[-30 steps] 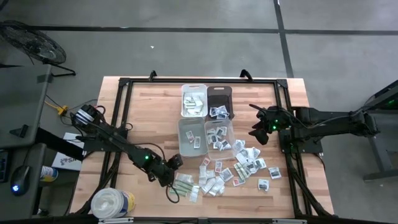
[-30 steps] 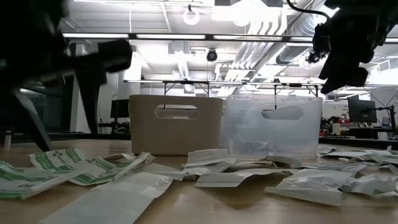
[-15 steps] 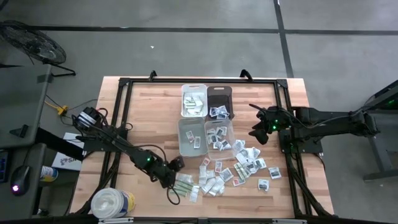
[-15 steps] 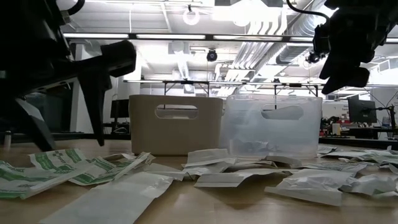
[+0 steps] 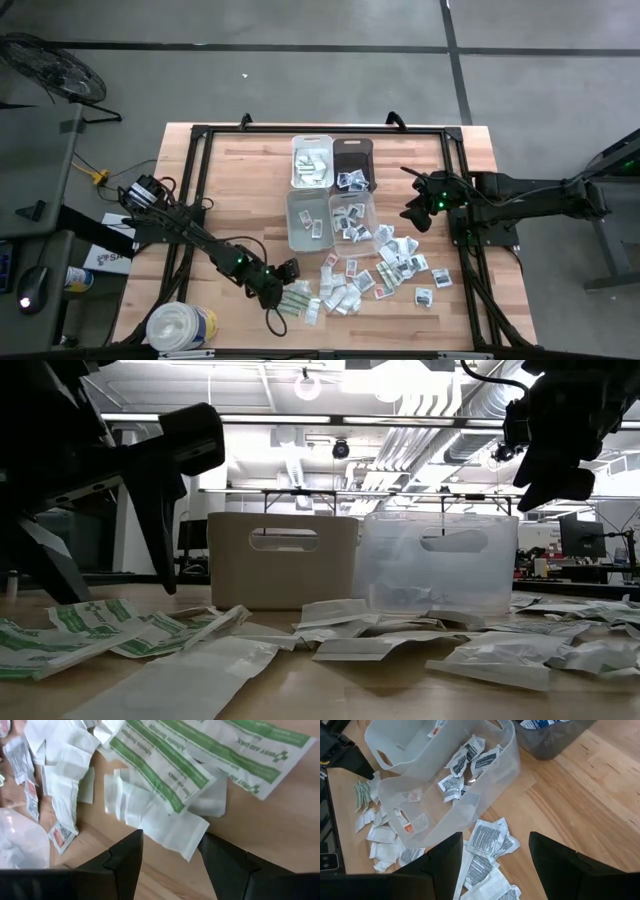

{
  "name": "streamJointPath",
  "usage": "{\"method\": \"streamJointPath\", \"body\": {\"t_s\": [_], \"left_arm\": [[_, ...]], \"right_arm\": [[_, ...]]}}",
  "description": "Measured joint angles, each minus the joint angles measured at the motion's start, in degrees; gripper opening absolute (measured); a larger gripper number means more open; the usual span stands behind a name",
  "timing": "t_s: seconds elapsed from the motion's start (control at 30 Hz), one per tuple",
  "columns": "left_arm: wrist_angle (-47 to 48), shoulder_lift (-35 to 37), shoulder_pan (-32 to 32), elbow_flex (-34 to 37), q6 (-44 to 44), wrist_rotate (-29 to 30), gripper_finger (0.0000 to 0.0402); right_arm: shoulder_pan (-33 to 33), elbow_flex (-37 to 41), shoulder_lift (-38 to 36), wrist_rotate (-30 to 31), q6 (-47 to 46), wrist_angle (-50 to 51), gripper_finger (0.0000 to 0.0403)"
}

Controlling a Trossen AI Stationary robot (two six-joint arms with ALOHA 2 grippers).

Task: Pick & Place First Aid Supplies
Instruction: Put the green bandage pack into the white bin

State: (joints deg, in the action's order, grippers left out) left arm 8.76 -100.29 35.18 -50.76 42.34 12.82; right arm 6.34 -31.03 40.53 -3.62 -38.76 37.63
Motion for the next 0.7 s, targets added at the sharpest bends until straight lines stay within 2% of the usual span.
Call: {"method": "streamJointPath", "body": {"t_s": [0.3, 0.7], "left_arm": [[-2.2, -1.0, 0.2, 0.0, -0.1, 0.9, 0.0192], [-2.6, -3.1, 0.3, -0.1, -5.6, 1.3, 0.0079]], "right_arm": [[0.0, 0.0, 0.0, 0.1, 0.0, 0.0, 0.0222], [0.0, 0.0, 0.0, 0.0, -0.4, 0.0, 0.0222]]}}
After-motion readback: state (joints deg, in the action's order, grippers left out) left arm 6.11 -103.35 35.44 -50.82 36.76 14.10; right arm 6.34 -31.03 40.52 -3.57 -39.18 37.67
